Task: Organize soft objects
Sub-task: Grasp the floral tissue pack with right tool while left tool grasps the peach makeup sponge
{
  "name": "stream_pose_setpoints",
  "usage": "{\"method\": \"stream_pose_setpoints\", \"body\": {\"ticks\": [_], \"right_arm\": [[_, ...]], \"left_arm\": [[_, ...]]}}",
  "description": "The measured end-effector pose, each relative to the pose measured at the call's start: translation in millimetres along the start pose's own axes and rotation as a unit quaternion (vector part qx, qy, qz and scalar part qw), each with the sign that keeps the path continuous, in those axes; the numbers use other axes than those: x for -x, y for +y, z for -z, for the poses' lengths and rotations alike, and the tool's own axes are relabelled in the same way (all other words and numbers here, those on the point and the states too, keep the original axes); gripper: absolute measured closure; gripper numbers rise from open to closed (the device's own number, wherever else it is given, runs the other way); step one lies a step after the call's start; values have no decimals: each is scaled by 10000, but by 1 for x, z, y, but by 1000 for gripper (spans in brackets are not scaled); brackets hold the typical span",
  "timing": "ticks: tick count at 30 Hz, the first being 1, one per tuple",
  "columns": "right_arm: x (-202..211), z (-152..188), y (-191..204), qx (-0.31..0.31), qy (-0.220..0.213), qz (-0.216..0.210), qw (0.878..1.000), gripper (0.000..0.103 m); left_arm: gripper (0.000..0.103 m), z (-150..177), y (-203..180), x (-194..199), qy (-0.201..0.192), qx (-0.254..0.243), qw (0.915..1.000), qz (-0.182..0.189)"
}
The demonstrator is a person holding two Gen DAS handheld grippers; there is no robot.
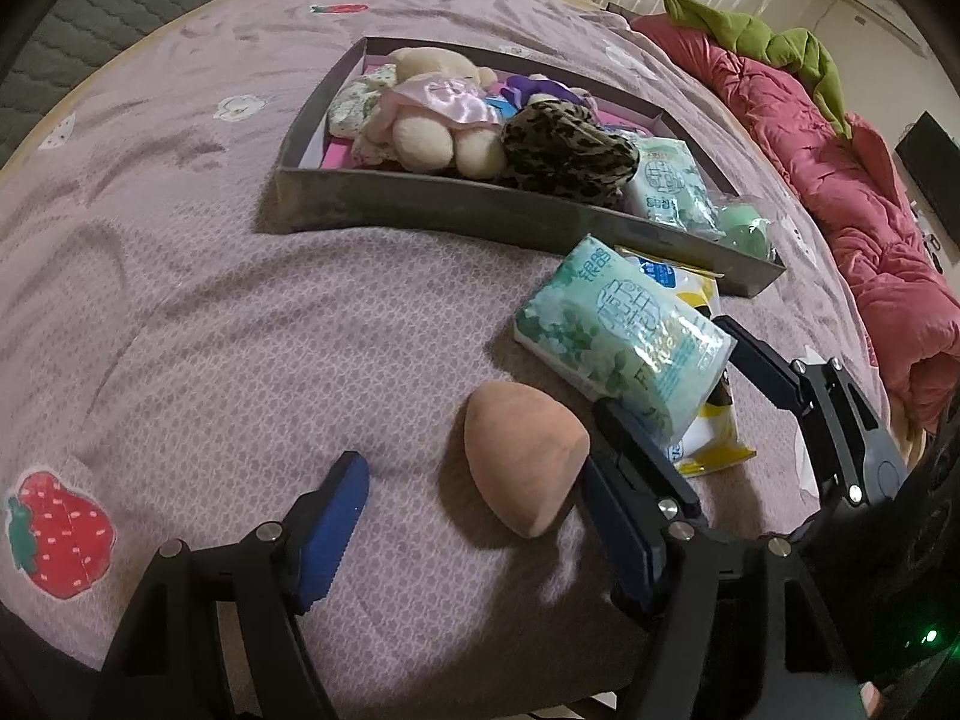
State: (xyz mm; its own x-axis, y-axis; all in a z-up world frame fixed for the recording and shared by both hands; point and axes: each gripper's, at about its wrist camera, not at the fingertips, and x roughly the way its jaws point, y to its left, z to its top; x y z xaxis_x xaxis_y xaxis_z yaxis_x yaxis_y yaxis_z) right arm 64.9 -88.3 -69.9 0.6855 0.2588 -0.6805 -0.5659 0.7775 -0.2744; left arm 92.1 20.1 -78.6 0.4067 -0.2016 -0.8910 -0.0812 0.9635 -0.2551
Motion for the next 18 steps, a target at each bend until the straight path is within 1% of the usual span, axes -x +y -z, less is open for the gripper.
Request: {"method": "stream_pose_setpoints", "body": {"ticks": [7,11,13,15,17,18], "right_arm": [[-4,0,6,672,-143,126,9976,31],[-5,-1,11,1067,-292,224,9936,31],[-6,-2,9,1129,-330,157,9929,31],[-7,-3,5,1061,-342,-4,9938,32],[-7,-5,1,1026,-349,-231,9938,45],[-7,-6,2,1052,-360,-279,9934,47]], "left_arm": [[29,-4,-6,-7,26,-175,9998,-36],[29,-7,-5,-8,61,-193,9998,40],[29,-9,-3,-8,79,-197,9997,84],[29,-11,-1,-8,78,-194,9997,140],[30,-13,0,-7,71,-203,9996,200],[30,-14,0,-7,62,-230,9995,202]]}}
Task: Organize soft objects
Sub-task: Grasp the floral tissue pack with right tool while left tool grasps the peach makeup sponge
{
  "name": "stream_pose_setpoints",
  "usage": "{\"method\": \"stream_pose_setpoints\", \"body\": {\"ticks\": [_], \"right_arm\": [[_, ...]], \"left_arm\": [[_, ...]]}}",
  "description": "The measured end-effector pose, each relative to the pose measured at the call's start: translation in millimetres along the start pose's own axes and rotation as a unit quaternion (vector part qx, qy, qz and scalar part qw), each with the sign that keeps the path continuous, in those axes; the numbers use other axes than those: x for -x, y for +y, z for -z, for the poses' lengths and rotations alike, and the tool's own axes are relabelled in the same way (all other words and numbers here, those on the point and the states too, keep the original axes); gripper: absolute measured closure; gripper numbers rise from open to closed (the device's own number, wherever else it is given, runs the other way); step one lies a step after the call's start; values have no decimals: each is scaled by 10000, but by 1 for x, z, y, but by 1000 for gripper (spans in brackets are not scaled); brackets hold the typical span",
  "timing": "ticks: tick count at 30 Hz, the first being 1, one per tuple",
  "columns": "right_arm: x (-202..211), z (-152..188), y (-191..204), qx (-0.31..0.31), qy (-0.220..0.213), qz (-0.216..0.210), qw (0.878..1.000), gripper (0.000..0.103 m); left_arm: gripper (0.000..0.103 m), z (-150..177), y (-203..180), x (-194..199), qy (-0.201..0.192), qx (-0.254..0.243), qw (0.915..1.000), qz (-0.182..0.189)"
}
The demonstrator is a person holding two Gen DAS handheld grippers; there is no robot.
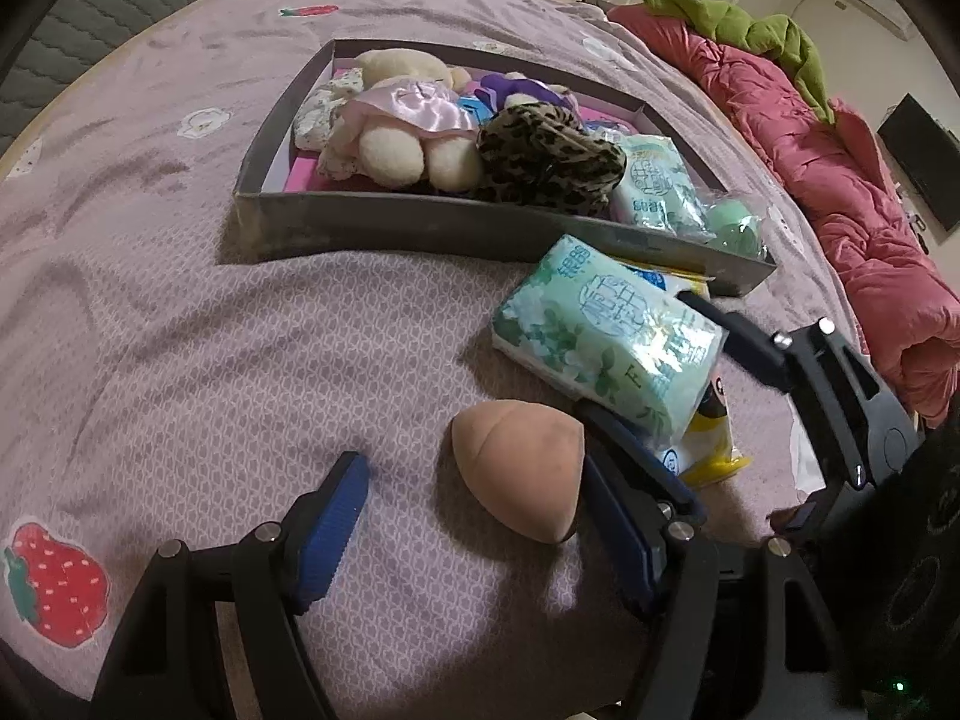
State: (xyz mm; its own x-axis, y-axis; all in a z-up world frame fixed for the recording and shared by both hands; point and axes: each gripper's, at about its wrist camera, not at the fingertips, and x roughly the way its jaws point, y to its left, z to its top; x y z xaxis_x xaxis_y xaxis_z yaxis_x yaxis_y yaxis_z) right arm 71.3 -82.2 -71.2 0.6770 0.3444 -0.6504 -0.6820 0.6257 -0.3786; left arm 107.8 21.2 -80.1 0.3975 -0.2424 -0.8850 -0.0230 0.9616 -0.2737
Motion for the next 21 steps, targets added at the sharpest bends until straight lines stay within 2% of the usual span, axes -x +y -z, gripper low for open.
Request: {"method": "stream_pose_setpoints", "body": {"ticks": [5,12,21], "right_arm": [[0,0,-7,-172,17,-167,9997,50],[11,6,-15,-270,62,-87,9996,51],[20,8,-23,-299,-7,-20,9996,51]], "left_arm": [[38,-4,-3,-2,-49,-117,9999,115],[53,-12,-4,-10,-47,8,9992,407],[58,-11,-4,-8,-114,73,9989,447]]}}
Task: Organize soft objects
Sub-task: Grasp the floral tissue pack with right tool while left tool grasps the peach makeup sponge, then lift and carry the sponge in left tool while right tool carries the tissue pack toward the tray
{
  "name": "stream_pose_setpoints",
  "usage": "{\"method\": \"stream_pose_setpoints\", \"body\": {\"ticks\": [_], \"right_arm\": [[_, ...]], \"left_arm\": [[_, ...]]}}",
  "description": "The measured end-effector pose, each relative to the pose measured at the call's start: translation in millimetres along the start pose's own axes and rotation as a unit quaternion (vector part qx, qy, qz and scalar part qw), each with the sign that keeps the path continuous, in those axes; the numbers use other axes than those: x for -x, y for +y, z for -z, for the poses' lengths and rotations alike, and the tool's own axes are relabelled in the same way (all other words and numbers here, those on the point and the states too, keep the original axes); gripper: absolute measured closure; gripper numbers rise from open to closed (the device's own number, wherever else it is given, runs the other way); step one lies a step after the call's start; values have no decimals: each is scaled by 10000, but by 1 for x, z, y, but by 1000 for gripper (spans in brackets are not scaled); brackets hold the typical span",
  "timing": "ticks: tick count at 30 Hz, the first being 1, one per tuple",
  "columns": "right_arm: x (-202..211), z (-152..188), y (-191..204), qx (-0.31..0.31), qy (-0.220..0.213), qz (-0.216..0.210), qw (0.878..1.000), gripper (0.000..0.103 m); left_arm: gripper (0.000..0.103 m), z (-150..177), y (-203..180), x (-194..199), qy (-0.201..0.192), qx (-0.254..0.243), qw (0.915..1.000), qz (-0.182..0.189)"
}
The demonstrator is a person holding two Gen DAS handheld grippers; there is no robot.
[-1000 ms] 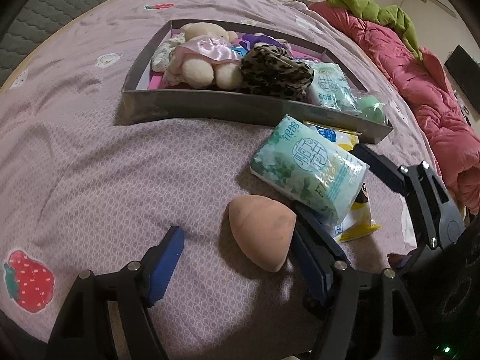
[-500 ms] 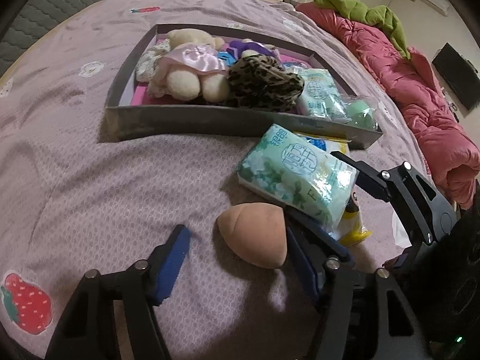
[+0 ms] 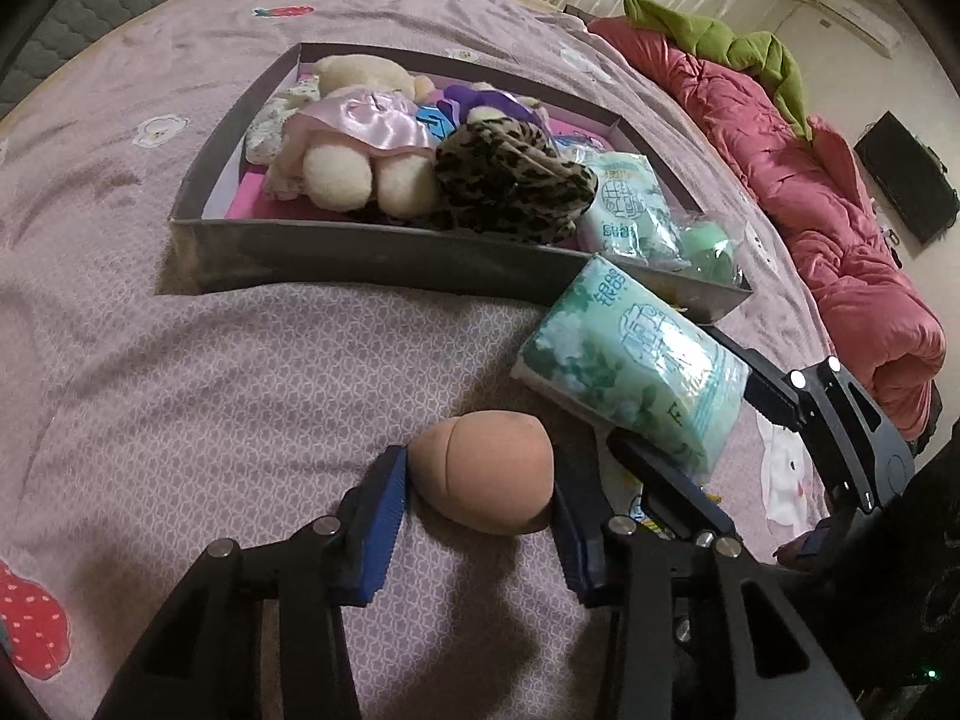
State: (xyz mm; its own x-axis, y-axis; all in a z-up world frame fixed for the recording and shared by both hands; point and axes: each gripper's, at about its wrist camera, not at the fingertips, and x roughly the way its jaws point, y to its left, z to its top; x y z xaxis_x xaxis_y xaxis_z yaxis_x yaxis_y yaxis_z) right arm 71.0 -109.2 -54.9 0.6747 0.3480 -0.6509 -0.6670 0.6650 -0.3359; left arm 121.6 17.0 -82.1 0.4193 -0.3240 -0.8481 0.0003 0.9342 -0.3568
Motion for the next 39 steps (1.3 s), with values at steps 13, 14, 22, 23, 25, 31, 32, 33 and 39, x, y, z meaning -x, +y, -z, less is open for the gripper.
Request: {"method": "stream_pose_setpoints", "body": {"ticks": [13,14,22,23,25,31,32,33,39], "right_arm": [[21,-4,-8,-307,-320,-118,9989,51],[22,-4,-8,-326,-334,-116,9988,51],[32,-7,-20,-618,-473,-83,9969,51],[33,-7,-20,-627,-479,-85,9968,51],[34,-7,-19,-619,-478,-96,9969,51],[40,-7,-18,-657,-542,-109,9963,51],[41,-8,-19,-680,-557,-103,9961,51],[43,-8,-20,-726,-582,-111,9956,51],[50,-8,-33,-1058,-682,-17,9920,51]], "left_arm": [[59,-2,-12,21,-223,-112,9996,-134],[59,-2,-13,23,-260,-130,9994,-175],[59,-7,-12,41,-466,-112,9984,-315],[59,-8,-12,41,-470,-114,9983,-318],[59,-8,-13,43,-477,-117,9982,-345],[59,-5,-14,50,-544,-116,9976,-409],[59,-4,-15,52,-566,-120,9974,-424],[59,-5,-15,54,-606,-134,9970,-456],[59,-10,-19,65,-820,-187,9948,-580]]}}
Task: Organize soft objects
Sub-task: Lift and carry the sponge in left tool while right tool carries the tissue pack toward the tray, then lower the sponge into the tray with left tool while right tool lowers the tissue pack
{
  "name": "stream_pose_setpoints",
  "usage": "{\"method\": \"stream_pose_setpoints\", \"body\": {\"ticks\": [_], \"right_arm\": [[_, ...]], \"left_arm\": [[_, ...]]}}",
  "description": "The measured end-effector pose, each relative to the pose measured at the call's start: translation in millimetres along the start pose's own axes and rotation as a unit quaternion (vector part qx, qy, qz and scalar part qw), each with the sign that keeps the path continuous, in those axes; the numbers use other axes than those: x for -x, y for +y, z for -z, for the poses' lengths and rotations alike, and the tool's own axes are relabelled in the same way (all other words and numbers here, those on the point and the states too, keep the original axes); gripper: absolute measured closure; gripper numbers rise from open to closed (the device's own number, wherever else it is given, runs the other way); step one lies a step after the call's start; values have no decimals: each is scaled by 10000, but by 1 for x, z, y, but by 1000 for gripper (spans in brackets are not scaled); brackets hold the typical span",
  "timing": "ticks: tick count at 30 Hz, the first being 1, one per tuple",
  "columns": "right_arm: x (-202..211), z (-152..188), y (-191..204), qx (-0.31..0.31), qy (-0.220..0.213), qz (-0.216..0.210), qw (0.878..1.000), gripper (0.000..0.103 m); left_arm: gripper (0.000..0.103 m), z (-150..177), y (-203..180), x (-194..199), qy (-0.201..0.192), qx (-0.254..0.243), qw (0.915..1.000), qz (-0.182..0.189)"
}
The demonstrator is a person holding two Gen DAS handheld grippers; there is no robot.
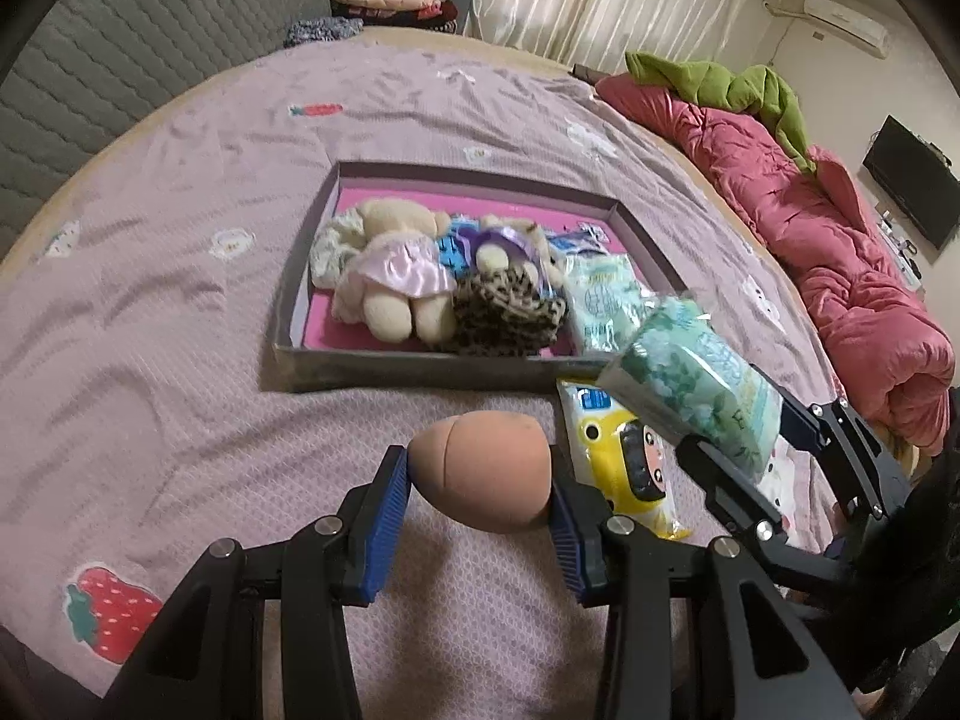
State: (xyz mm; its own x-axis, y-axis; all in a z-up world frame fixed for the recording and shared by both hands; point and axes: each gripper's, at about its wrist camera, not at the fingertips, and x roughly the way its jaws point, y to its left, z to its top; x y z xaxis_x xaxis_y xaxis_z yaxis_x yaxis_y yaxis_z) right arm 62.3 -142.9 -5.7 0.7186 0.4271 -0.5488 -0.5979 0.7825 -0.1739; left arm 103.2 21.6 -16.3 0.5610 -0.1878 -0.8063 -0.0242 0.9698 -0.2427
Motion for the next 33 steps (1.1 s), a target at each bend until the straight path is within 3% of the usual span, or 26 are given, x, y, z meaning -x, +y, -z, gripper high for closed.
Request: {"method": "stream_pose_setpoints", "body": {"ticks": [17,33], "right_arm": [[12,-9,-41,-816,-329,401,9953,51],[10,-13,-78,-1225,-475,967,9866,51]], "left_arm": [[59,-30,-19,7,-422,-176,9989,-118],[59,-69,-60,-26,-575,-443,9973,82]]}}
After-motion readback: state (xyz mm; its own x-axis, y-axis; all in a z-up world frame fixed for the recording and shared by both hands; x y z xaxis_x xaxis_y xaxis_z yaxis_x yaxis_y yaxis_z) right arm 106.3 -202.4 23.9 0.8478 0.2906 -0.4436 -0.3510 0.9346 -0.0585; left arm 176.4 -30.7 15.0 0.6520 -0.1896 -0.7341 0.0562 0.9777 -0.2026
